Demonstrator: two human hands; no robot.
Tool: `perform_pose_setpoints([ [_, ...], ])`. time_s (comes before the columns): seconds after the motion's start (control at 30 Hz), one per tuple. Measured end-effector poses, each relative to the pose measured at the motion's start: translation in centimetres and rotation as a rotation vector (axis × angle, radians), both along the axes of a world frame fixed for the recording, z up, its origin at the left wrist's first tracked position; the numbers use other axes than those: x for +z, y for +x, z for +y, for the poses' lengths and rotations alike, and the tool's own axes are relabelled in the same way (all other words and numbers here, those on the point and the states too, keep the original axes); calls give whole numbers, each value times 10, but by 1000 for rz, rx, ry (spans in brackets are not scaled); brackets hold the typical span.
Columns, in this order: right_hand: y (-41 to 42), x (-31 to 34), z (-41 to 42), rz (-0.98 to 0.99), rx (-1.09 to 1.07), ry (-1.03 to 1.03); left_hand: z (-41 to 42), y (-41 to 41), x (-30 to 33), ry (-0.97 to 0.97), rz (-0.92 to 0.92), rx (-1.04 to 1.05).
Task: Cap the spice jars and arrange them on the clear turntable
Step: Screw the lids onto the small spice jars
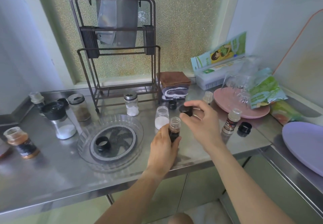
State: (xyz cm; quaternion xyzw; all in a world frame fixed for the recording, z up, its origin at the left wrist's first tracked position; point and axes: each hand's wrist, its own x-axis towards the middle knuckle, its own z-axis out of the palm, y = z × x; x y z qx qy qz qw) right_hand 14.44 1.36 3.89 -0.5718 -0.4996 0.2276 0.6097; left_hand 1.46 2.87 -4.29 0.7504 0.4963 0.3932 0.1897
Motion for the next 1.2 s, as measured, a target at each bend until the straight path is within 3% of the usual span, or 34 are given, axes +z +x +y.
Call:
perform_pose_setpoints([
  [0.2, -10, -15, 3, -144, 35, -37, -1, 0, -1, 46, 11, -36],
  [0.47, -13, -32, -5, -152, 54, -22, 2, -1, -2, 59, -4, -29],
  [0.7, -18, -33, -3, -335, -8, 30, 2, -2, -3, 73, 4, -44],
  [1.2, -23, -38, -6, -291, 2, -35, 3, -2, -3, 61, -1, -24],
])
